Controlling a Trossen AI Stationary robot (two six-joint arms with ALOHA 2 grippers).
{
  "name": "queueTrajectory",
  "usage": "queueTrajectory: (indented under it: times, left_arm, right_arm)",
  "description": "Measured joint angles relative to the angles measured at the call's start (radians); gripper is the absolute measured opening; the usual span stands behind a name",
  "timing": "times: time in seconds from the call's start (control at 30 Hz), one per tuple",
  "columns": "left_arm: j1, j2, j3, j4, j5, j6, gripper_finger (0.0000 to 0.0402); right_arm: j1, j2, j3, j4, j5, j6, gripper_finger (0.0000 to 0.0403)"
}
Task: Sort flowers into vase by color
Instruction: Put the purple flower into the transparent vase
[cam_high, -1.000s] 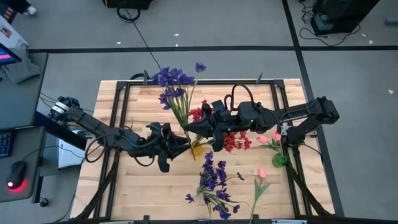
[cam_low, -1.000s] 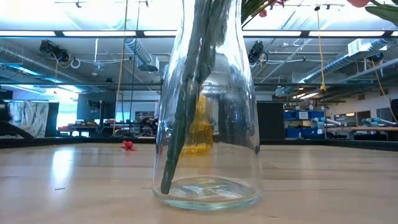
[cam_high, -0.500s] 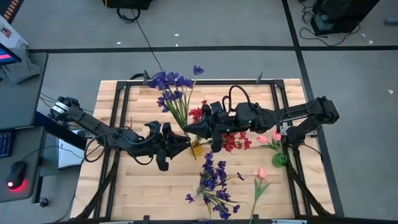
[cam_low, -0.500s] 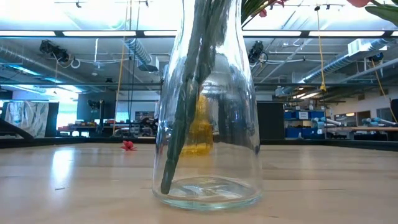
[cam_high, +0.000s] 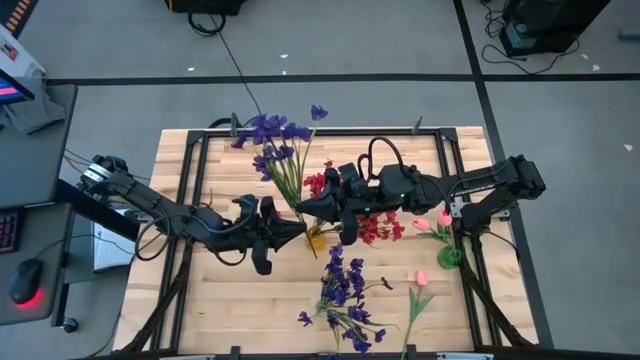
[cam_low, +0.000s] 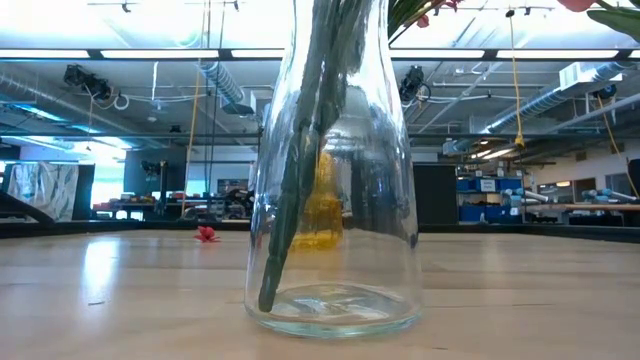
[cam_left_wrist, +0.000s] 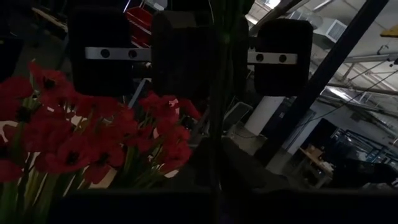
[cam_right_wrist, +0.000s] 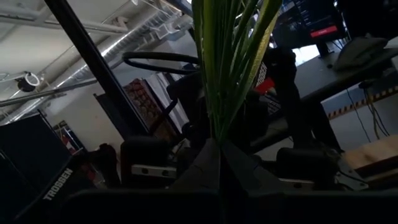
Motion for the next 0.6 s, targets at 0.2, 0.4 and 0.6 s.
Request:
queueTrajectory:
  times: [0.2,0.4,0.6]
  left_arm:
    - [0.000,0.000,0.000,0.001,0.000,0.006,0.0024]
    - [0.000,0.000,0.000,-0.001,0.003,0.025,0.0015]
    - [0.000,0.000,0.000,-0.002,0.006,0.035,0.0009]
  right_arm:
    - [0.000,0.000,0.000,0.000,-0.005,0.000,0.0007]
    - [0.000,0.000,0.000,0.000,-0.031,-0.004,0.0008]
    - [0.000,0.000,0.000,0.000,-0.050,-0.014,0.0056]
